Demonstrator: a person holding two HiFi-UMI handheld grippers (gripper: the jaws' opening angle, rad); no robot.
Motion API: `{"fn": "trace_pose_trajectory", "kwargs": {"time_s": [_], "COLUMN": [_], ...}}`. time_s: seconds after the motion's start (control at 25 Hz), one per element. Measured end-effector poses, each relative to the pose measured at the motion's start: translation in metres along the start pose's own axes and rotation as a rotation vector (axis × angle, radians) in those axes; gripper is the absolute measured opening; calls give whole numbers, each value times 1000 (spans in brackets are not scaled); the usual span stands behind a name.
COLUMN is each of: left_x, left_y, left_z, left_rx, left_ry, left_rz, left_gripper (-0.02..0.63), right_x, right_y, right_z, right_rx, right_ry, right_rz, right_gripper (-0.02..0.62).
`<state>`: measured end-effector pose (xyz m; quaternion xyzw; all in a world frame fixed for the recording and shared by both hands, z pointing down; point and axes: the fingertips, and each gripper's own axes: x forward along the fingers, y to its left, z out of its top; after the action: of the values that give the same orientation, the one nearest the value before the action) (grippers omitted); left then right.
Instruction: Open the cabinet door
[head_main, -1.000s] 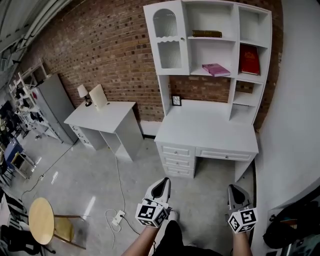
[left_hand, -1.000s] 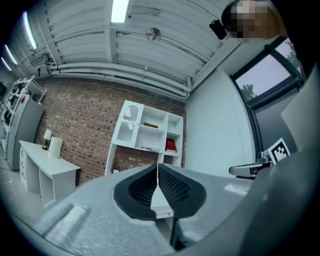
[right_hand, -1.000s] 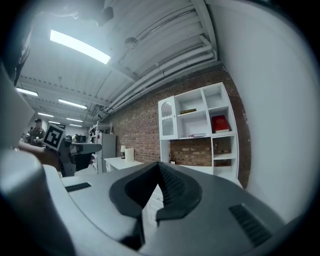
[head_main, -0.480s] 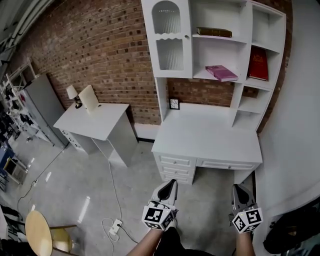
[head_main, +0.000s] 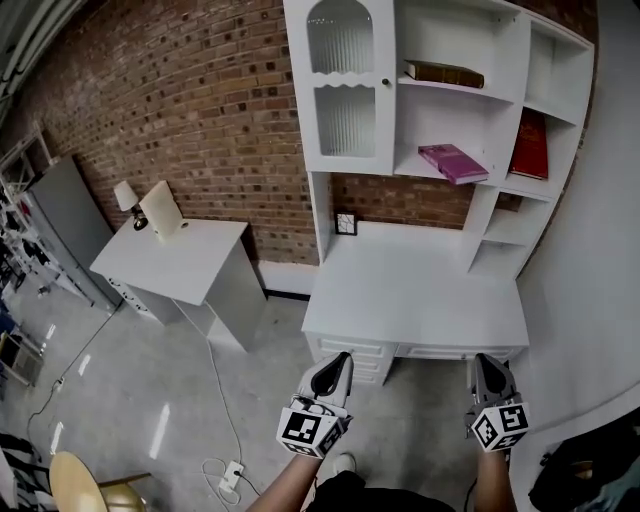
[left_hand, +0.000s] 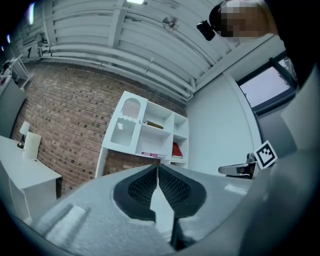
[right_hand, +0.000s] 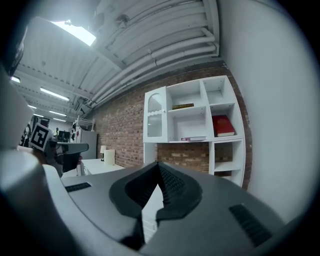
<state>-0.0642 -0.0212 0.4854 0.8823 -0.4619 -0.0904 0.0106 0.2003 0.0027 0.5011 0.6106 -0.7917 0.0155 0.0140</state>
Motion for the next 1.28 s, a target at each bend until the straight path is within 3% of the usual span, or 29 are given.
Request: {"fn": "trace_pose_trajectory", "kwargs": {"time_s": [0.32, 0.68, 0.88, 1.08, 1.28], "left_x": [44, 81, 95, 119, 150], "left_y": [64, 107, 111, 113, 99], "left_z": [0, -22, -45, -43, -39], "left_rx": [-21, -64, -11, 13, 14], "left_ry": [-27, 7, 43, 33, 32], "left_rz": [-53, -72, -71, -13, 5], "left_gripper": [20, 20, 20, 20, 20], "right_x": [65, 103, 122, 150, 169], "right_y": [-12, 3, -3, -26, -72], "right_z": [-6, -30, -48, -33, -15], "right_rx": [84, -27, -49, -86, 31], "right_ry": [3, 96, 127, 69, 1], "right_rz": [-64, -46, -1, 49, 42], "right_gripper": [-5, -5, -5, -5, -5]}}
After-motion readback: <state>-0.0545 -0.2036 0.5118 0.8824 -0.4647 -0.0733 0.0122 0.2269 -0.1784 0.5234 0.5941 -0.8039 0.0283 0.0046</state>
